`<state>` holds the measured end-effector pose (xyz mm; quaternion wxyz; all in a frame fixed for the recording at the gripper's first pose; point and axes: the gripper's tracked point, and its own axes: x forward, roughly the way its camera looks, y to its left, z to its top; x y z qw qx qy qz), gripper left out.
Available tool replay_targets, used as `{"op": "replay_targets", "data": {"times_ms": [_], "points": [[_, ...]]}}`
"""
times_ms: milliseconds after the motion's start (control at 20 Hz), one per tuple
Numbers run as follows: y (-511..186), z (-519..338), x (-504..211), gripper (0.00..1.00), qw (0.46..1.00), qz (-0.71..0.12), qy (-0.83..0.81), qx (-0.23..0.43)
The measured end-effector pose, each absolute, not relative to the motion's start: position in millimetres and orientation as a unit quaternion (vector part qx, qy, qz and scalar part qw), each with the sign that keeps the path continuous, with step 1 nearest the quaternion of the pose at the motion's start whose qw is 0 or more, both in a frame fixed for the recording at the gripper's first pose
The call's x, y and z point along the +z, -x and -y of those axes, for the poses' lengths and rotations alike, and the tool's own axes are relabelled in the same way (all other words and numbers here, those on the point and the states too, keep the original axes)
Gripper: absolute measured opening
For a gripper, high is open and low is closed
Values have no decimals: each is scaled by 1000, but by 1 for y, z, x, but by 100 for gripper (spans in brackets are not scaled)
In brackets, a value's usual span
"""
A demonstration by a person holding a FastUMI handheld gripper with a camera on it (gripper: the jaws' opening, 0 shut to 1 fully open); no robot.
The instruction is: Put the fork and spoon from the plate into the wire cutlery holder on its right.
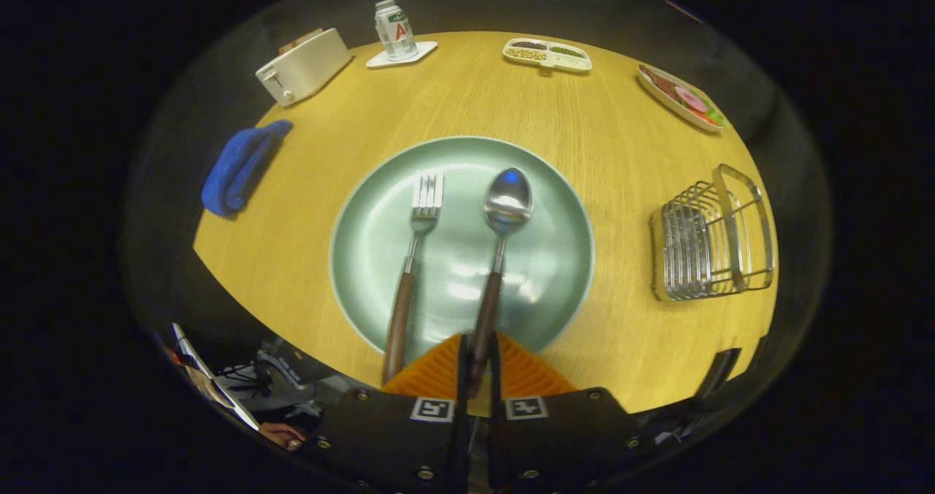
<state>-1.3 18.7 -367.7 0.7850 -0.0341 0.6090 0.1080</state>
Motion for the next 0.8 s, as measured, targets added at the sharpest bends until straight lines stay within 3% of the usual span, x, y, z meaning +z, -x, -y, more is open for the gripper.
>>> {"op": "replay_targets", "data": {"times_ms": [150,200,800], "points": [[-7,-9,-375,11,770,-628,30,106],[2,-11,-373,2,760,-637,51,114],[15,40,-295,2,680,-704,99,180]]}}
